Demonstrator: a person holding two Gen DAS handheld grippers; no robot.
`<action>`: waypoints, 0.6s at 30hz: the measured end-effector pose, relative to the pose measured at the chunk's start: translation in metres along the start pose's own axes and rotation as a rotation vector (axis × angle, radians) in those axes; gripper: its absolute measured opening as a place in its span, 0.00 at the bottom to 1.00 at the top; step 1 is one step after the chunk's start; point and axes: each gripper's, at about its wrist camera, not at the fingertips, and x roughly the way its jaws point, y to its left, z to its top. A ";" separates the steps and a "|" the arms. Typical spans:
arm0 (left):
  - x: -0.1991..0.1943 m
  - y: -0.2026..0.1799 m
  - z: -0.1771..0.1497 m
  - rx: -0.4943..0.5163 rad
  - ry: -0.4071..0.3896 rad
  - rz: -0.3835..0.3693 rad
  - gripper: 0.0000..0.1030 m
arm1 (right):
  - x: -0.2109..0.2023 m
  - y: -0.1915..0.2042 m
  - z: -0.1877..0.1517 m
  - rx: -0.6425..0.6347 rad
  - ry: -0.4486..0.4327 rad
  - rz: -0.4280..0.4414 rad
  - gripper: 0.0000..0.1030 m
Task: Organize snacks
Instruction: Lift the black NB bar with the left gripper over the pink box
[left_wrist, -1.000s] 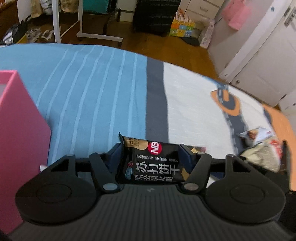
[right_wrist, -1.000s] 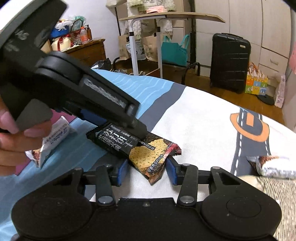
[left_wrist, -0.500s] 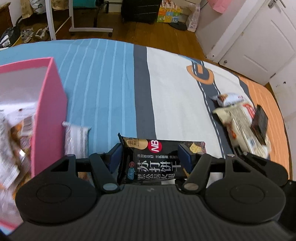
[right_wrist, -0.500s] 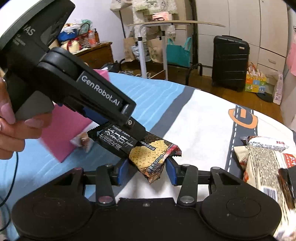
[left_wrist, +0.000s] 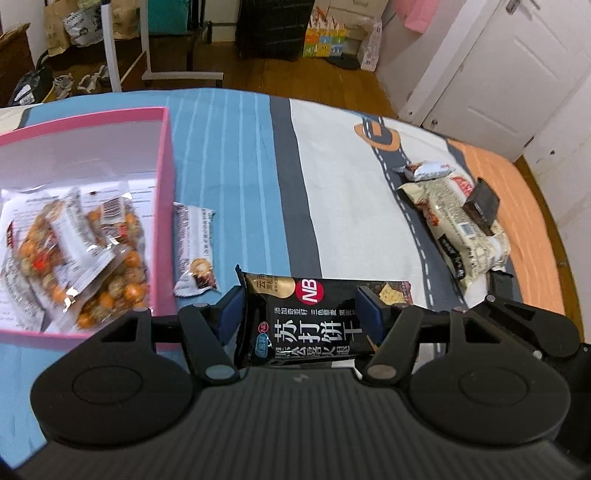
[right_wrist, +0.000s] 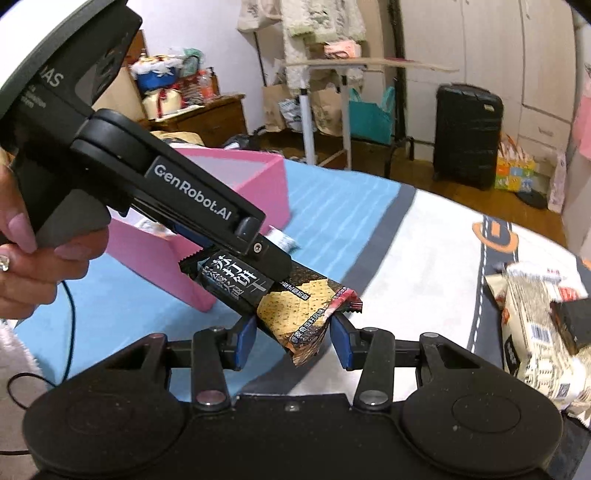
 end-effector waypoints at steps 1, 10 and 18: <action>-0.006 0.002 -0.002 -0.008 -0.010 -0.004 0.62 | -0.004 0.005 0.003 -0.014 -0.005 0.000 0.48; -0.066 0.029 -0.015 -0.012 -0.166 -0.002 0.62 | -0.017 0.046 0.033 -0.153 -0.062 0.019 0.46; -0.085 0.074 -0.016 -0.079 -0.222 0.081 0.62 | 0.016 0.070 0.054 -0.188 -0.089 0.103 0.45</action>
